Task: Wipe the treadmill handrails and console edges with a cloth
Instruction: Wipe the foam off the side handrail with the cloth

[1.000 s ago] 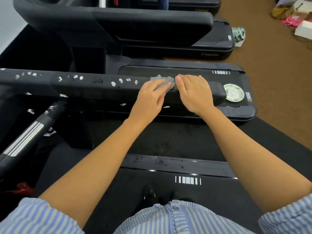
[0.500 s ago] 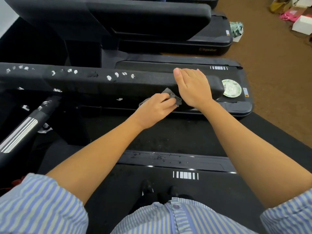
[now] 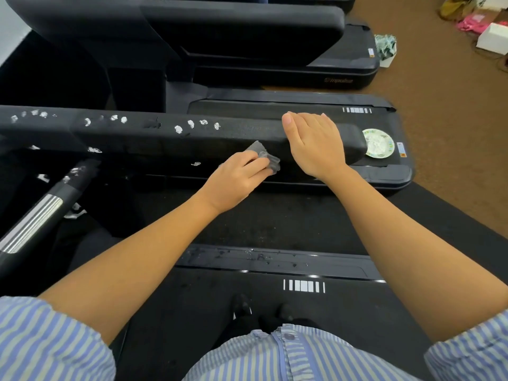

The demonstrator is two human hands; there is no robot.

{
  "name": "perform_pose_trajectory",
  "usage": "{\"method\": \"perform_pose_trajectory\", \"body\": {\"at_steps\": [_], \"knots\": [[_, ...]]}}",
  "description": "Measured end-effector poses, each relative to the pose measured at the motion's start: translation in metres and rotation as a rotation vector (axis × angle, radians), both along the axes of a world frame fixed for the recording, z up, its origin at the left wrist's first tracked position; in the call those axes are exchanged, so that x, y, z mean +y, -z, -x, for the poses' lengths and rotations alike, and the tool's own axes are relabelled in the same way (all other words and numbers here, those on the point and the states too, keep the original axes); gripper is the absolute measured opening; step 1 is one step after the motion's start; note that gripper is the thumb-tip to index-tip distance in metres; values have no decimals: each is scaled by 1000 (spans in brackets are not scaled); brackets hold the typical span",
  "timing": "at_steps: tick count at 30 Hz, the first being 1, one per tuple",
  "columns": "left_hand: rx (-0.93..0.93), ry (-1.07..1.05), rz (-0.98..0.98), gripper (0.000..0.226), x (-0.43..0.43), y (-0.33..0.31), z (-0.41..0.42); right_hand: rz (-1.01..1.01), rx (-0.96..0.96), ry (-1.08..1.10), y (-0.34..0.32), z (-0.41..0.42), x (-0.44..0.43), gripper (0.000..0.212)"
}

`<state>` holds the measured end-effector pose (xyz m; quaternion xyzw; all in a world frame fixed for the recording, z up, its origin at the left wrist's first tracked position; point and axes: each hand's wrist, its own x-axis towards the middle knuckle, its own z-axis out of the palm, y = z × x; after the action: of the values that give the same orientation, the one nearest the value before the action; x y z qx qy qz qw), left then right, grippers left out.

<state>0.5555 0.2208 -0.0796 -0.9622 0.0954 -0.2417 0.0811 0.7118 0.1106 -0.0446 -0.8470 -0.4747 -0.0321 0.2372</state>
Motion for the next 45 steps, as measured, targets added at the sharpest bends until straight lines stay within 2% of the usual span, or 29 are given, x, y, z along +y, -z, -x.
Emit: {"method": "perform_pose_trajectory", "body": {"at_steps": [3,6,12,14,18,21,26,34,37,40,45], "knots": [[-64,-11,25,29,-11,-5,-12,8,-7,11,1,0,2,73],[-36,5,34,22,-15,-1,-16,9,-6,10,1,0,2,74],[31,-18,-9,30,-8,11,-4,2,-7,3,2,-1,1,74],[-38,-70,88,29,-13,4,-4,0,-20,9,3,0,2,75],[-301,-288,445,22,-23,-21,-14,-3,-34,44,4,2,3,74],[-297,-457,592,31,-12,-32,-18,23,-30,54,4,2,7,76],[-126,-515,581,33,-1,-38,-15,25,-10,66,3,1,8,77],[-138,-721,621,30,28,-58,-2,7,-21,69,5,2,6,72],[-92,-664,541,27,12,-56,-16,25,-43,88,8,4,7,69],[-82,-602,464,35,-3,-39,-17,21,-60,95,9,4,7,67],[-54,-582,362,36,16,-33,-2,29,-56,94,8,4,8,69]]}}
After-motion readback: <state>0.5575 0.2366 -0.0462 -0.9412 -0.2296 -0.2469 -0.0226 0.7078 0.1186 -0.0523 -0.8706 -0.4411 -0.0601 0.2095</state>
